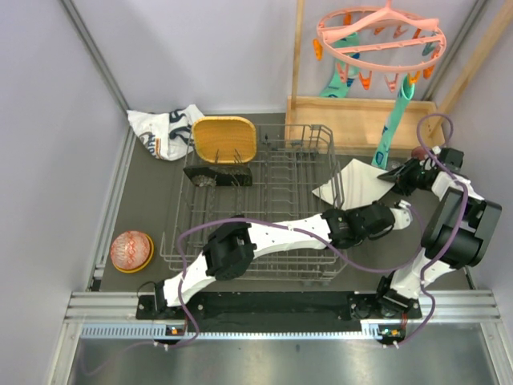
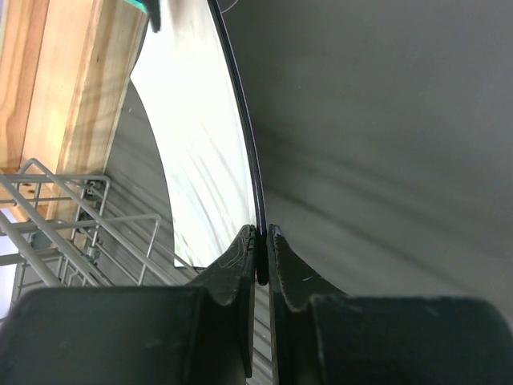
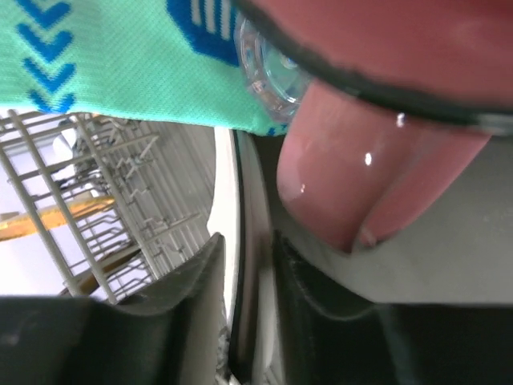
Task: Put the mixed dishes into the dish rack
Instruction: Pass the plate from the left arm to the right
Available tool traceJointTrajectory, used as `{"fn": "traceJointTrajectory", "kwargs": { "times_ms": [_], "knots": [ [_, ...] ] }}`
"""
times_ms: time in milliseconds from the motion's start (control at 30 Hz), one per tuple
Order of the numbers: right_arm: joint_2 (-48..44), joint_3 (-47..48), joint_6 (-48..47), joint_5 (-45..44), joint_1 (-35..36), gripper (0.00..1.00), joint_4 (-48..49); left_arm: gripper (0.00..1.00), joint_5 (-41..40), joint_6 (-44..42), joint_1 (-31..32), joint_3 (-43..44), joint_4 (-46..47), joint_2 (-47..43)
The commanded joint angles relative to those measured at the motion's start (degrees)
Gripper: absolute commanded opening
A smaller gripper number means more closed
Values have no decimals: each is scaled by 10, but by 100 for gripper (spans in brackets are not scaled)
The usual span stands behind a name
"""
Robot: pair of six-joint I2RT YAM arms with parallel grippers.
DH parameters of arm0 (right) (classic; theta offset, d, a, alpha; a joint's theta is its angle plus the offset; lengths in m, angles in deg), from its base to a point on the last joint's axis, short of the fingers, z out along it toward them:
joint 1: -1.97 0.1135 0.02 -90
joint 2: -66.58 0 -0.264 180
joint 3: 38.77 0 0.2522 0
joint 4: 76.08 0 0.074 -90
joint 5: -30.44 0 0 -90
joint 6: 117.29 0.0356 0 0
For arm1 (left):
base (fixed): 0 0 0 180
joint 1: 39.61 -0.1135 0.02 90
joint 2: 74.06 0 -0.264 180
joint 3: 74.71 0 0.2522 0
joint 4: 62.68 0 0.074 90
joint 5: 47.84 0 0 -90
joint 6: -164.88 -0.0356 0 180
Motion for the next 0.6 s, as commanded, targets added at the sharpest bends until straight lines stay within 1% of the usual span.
{"fn": "traceJointTrajectory", "kwargs": {
  "times_ms": [0,33,200,233,467,500,533,567],
  "knots": [
    [9,16,-12,16,18,24,-18,0,-13,-8,0,28,18,-16],
    [9,16,-13,19,18,18,-18,0,-13,-9,1,27,18,-17],
    [9,20,-15,22,18,6,-19,0,-15,-9,1,25,18,-19],
    [9,20,-15,24,18,0,-21,0,-16,-9,0,26,19,-18],
    [-1,19,-14,26,18,0,-16,0,-21,-9,1,26,18,-17],
    [-5,20,-14,26,18,0,-16,1,-22,-8,1,26,18,-18],
    [-7,21,-14,25,18,0,-16,8,-22,-6,1,26,17,-18],
    [-9,21,-14,25,18,0,-16,27,-21,-4,1,26,16,-18]
  ]
}}
